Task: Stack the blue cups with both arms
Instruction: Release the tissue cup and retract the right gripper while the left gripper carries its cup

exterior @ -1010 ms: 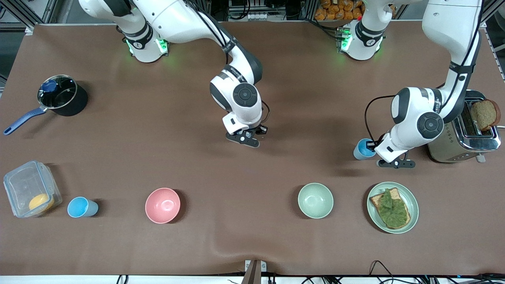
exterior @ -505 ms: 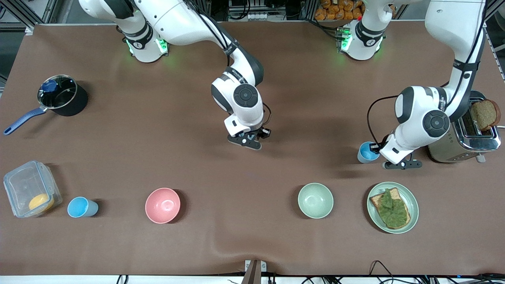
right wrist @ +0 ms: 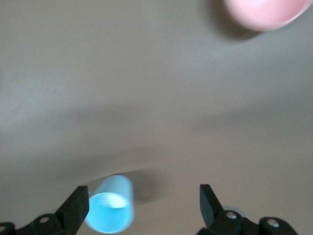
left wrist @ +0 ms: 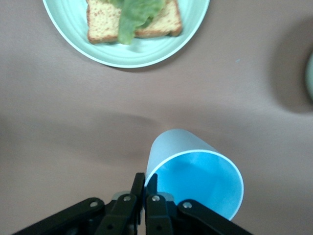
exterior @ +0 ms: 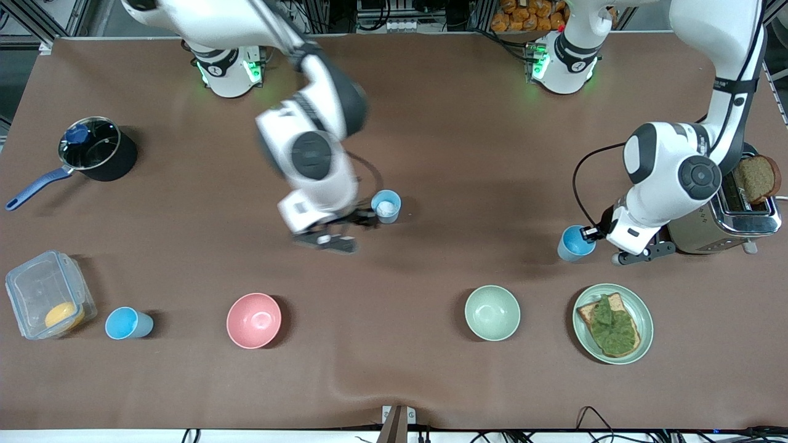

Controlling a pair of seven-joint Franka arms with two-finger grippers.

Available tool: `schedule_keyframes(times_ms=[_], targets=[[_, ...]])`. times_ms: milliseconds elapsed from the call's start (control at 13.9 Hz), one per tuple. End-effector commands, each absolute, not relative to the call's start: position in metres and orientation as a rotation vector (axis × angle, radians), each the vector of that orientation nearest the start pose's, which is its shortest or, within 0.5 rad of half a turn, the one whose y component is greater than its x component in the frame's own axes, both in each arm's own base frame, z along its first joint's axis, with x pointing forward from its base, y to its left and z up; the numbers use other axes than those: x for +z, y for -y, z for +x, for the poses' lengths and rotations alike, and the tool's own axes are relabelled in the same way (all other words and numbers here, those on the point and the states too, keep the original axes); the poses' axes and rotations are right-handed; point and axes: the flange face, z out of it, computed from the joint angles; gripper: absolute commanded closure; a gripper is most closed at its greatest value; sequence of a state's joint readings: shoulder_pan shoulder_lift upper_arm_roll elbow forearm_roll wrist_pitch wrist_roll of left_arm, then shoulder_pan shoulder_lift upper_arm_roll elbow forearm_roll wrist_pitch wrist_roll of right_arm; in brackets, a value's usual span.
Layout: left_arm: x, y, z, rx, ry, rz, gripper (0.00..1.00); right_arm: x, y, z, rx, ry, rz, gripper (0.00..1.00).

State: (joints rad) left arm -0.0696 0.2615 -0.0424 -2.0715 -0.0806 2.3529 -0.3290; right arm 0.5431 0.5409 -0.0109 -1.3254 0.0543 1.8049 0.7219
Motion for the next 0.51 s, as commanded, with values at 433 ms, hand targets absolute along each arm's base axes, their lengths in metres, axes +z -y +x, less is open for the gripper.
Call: schedule_keyframes(times_ms=[433], targets=[[0.357, 0.193, 0.533, -0.065, 0.580, -3.234, 1.00, 0.531, -0.104, 0.634, 0.211, 0.213, -3.073, 0.00]])
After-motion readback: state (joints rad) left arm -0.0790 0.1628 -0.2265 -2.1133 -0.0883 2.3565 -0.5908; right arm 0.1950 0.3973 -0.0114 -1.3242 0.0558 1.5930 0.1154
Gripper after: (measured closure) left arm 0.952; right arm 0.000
